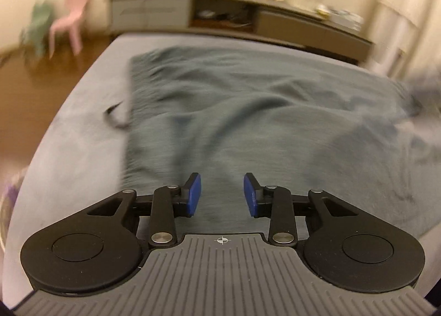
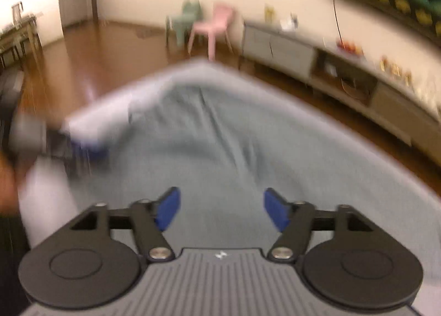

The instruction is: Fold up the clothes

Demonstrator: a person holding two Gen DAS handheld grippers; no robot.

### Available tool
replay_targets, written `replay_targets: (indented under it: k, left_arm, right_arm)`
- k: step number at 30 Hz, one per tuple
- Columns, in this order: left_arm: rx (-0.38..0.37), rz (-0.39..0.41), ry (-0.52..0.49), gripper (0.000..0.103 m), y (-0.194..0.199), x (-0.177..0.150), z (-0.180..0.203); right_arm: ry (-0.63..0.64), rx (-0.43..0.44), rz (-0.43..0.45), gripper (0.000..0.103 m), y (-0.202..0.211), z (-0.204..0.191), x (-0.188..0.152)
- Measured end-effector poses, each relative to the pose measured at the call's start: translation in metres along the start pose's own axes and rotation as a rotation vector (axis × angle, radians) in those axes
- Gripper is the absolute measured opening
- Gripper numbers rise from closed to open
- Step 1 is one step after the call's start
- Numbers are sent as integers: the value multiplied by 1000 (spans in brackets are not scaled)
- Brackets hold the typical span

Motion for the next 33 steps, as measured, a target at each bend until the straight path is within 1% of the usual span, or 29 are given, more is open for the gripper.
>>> replay_targets:
  k: [1,3,4,5,7,9,10,11,12,13,15,16,17,18,19,20,22,23,25,27,28,29,31,32,33]
  left_arm:
    - [-17,6,-28,30,4,-3,11]
    - [-51,18,-84,31,11,-9,32]
    - [-56,35,-75,31,16,-10,35]
    - [-48,62,-27,32,24,-8,27]
    - [-27,118,87,40,40,-6,7]
    - [40,168,284,52,50,-8,-39]
    - [85,182,383,54,52,-15,-64]
    - [124,185,473,56,52,-23,-87]
    - [144,172,535,57,49,-31,-105]
    - [141,154,563,57,44,-36,-114]
    - [99,118,574,58,36,-42,-119]
    - [81,106,569,58,32,-44,-118]
    - [72,98,566,59,30,-45,-118]
    - [66,91,565,59,27,-46,-119]
    - [58,86,571,60,25,-47,-121]
    - [43,84,593,60,24,-48,-124]
    - [-5,79,659,67,22,-48,-133]
    - [-41,68,696,72,21,-51,-137]
    - [-139,31,801,73,15,-55,-142]
    - [-253,-8,898,74,7,-54,-141]
    - [-296,-27,915,74,3,-52,-139]
    - [-333,-42,921,76,-2,-49,-137]
    - [-362,-65,925,75,-12,-45,-134]
    - [-374,-86,937,67,-18,-45,-132]
    - [-387,-118,958,43,-26,-47,-130]
  right_arm:
    - [9,7,14,78,-15,-11,25]
    - [20,50,-21,79,-57,-37,60]
    - [26,69,-43,81,-81,-49,77]
    - [25,73,-65,81,-99,-61,88]
    - [28,91,-112,81,-140,-84,109]
    - [35,106,-161,83,-177,-102,117]
    - [48,86,-186,84,-196,-106,116]
    - [59,66,-210,84,-215,-110,115]
    - [64,39,-238,84,-233,-110,112]
    - [67,14,-262,82,-250,-110,109]
    - [41,33,-224,60,-242,-105,114]
    - [28,42,-204,45,-238,-102,117]
    - [15,52,-185,20,-234,-99,120]
    - [2,61,-165,6,-230,-97,123]
    - [-11,70,-146,1,-225,-94,126]
    - [-24,80,-126,1,-221,-91,129]
    - [-50,98,-88,1,-213,-86,135]
    - [-64,107,-68,1,-208,-83,138]
    - [-116,122,-34,1,-193,-72,143]
    - [-138,134,-54,2,-192,-72,135]
    - [-135,132,-61,2,-190,-74,131]
    - [-109,113,-59,1,-188,-76,124]
    - [-90,69,-49,1,-183,-75,116]
    - [-84,49,-47,1,-182,-72,112]
    - [-95,33,-44,1,-180,-67,107]
Point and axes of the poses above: each gripper's, at about its wrist camera, not at the fingertips, and y roughly against the way its jaws point, z to its right, x to its top, the point moved 10 cm from there along -y, roughly the way its jaws point, and after that the axes turned 8 degrees about x, right-handed, at the moved point
